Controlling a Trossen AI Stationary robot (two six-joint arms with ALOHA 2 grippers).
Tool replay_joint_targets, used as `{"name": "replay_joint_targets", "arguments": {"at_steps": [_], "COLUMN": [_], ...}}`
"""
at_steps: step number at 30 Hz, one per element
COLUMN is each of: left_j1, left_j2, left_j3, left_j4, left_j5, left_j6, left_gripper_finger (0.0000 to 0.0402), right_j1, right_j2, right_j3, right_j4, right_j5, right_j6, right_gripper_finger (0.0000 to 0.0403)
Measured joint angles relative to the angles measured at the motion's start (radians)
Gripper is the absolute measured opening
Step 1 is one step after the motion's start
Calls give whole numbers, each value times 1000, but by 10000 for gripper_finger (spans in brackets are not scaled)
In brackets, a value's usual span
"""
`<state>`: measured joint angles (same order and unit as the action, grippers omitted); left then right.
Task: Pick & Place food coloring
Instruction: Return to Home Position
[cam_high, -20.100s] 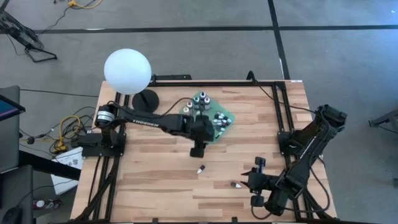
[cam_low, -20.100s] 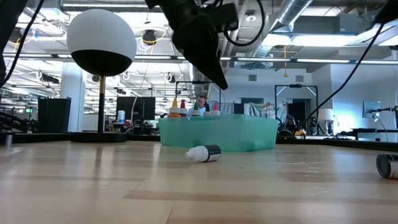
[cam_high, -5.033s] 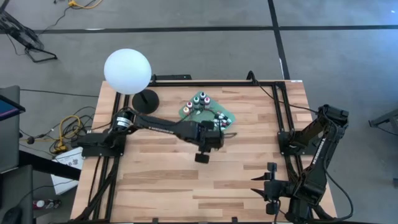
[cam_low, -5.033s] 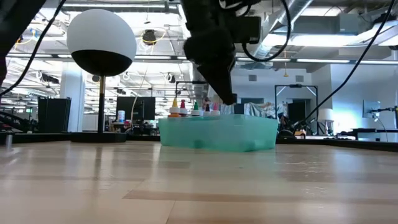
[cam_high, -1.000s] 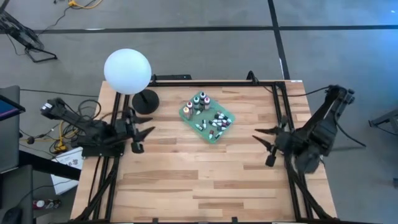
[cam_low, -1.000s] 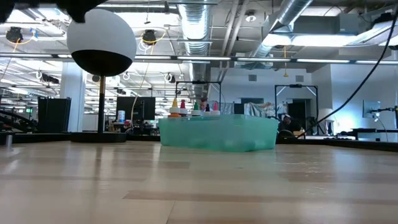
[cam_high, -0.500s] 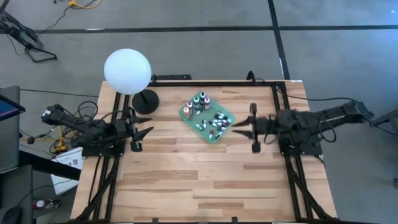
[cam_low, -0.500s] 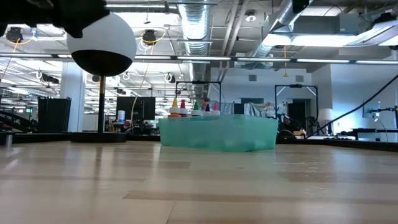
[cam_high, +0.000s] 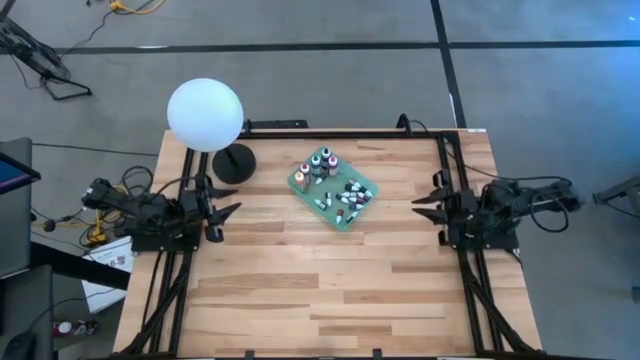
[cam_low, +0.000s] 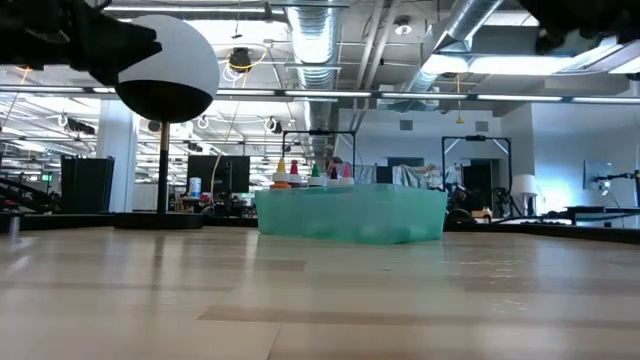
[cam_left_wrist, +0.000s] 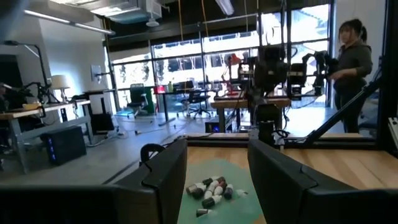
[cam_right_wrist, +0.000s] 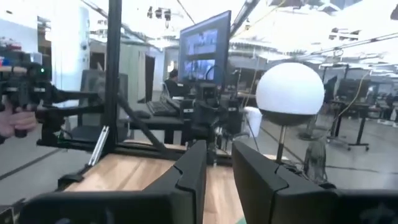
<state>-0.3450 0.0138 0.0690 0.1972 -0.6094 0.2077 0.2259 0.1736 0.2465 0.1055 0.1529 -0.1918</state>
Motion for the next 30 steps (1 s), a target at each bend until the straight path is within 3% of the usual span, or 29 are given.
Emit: {"name": "replay_joint_targets", "arguments": {"at_steps": [5,12,19,25,30], "left_j1": [2,2,2,10,57], "left_j2": [-7,-10,-10,-2,-1], "left_j3": [-55,-58,-59,-60,-61], "left_j4": [-1,-7,-82,-102,-109], "left_j5": [-18,-26,-31,174,192], "left_j6": [-6,-17,-57,-70,-69], "left_gripper_finger": [165,165,165,165,165], "right_j1": [36,-15,-109,-214,-318], "right_j2": [-174,-171,-170,-170,-171], "right_j3": [-62,-37,-108,-195,-199], "right_j4": [-113,-195,-174,-72,-40], "right_j5": [33,23,-192,-278,-445], "right_j6": [-1,12,51,97,107], "right_gripper_finger": [70,70,70,70,70]}}
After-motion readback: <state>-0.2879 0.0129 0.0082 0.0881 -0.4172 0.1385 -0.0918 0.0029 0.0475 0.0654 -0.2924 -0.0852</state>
